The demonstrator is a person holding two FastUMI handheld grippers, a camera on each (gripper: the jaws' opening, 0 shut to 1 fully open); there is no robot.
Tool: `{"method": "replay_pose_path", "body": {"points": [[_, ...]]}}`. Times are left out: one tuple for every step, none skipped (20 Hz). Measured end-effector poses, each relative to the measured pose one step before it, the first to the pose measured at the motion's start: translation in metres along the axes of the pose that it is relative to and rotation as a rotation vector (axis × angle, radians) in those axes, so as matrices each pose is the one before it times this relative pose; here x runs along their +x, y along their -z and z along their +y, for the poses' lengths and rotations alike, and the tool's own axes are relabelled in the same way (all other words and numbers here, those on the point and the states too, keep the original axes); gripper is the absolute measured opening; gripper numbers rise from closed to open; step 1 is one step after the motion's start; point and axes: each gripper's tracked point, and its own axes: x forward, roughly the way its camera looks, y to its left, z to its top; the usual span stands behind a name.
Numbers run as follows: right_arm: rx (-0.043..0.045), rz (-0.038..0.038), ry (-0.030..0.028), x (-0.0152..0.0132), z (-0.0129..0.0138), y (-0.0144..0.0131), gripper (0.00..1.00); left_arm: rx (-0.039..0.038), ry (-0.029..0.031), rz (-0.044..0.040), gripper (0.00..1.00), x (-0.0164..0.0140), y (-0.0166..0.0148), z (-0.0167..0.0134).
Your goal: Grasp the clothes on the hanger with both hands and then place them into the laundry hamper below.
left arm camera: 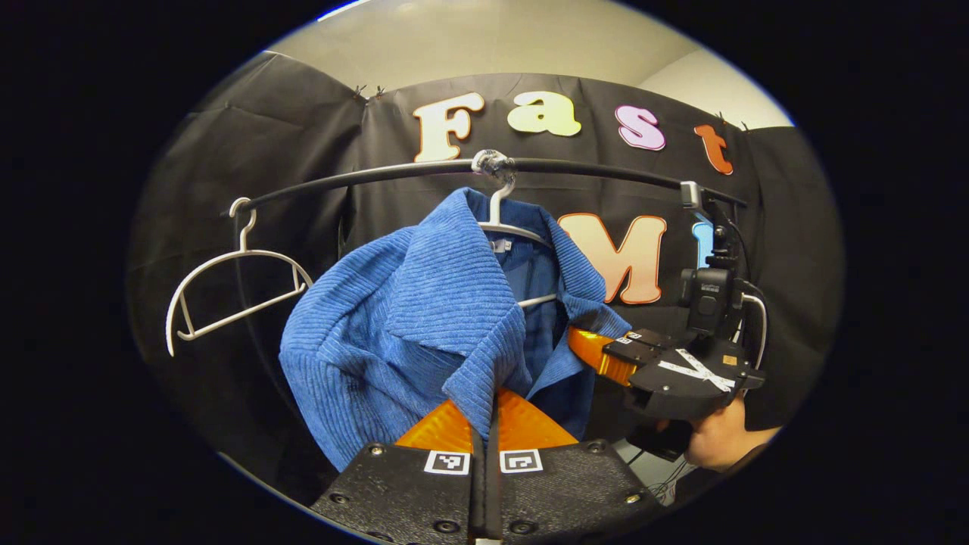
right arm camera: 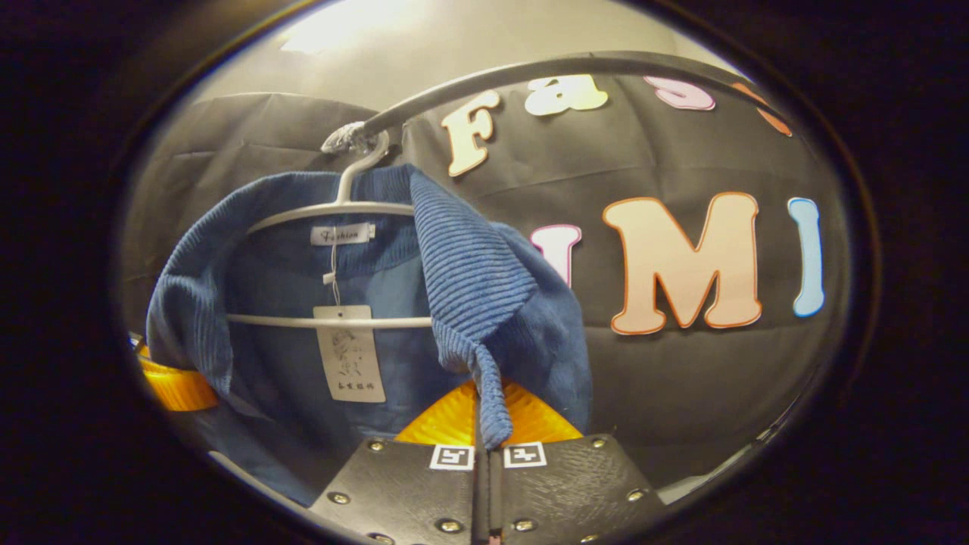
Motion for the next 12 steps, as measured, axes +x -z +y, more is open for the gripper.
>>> {"method": "replay_pose_path", "body": {"points": [[-0.00842,-0.00675,0.00787,-0.00356,-0.00346,-0.00391,0.0,-0.00554,-0.02085,-0.00016,0.0,-0.00469,-0.00284,0.00579],[-0.00823,-0.00598,0.01175,-0.00264,-0.00458,-0.00388,0.0,-0.00051,-0.02381,-0.00186,0.01,-0.00379,-0.00194,0.00656],[-0.00291,-0.00988,0.00491,-0.00308,-0.00278,-0.00475,0.0,-0.00196,-0.00641,-0.00837,0.0,-0.00391,-0.00225,0.00334],[-0.00477,-0.00742,0.01114,-0.0006,-0.00375,-0.00366,0.04,0.00396,0.00258,-0.00791,0.01,-0.00161,-0.00341,0.00043],[-0.00904,-0.00491,0.00881,-0.00024,-0.00576,-0.00258,0.0,0.00928,-0.00743,-0.00243,0.0,0.00063,-0.00142,0.00125],[-0.00684,0.0005,0.00764,0.00063,-0.00566,-0.00194,0.0,0.00001,-0.00944,0.0004,0.0,-0.00069,-0.00139,0.00443],[0.00111,0.00204,0.0054,0.00007,-0.00143,0.00001,0.0,-0.01241,-0.00468,0.00177,0.0,-0.00086,-0.0014,0.00279],[-0.00522,-0.00206,0.01519,0.00193,-0.0044,-0.00136,0.0,-0.01107,-0.00648,0.00291,0.0,-0.00405,-0.00168,0.00435],[-0.00902,-0.00146,0.01683,-0.00118,-0.00862,-0.00211,0.0,-0.00139,-0.01028,-0.00263,0.0,-0.0017,-0.00342,0.00434],[-0.01199,-0.00104,0.01194,0.0007,-0.0048,-0.00171,0.0,0.00814,-0.01442,-0.00114,0.01,-0.00115,-0.00271,0.00583],[-0.01238,-0.00436,0.01225,0.00215,-0.00455,-0.00226,0.0,0.00889,-0.01391,-0.01273,0.0,-0.0018,-0.00516,0.00624],[-0.00811,-0.00598,0.01046,0.00274,-0.00394,-0.0029,0.0,0.00479,-0.01484,-0.00843,0.0,-0.00232,-0.00545,0.00597]]}}
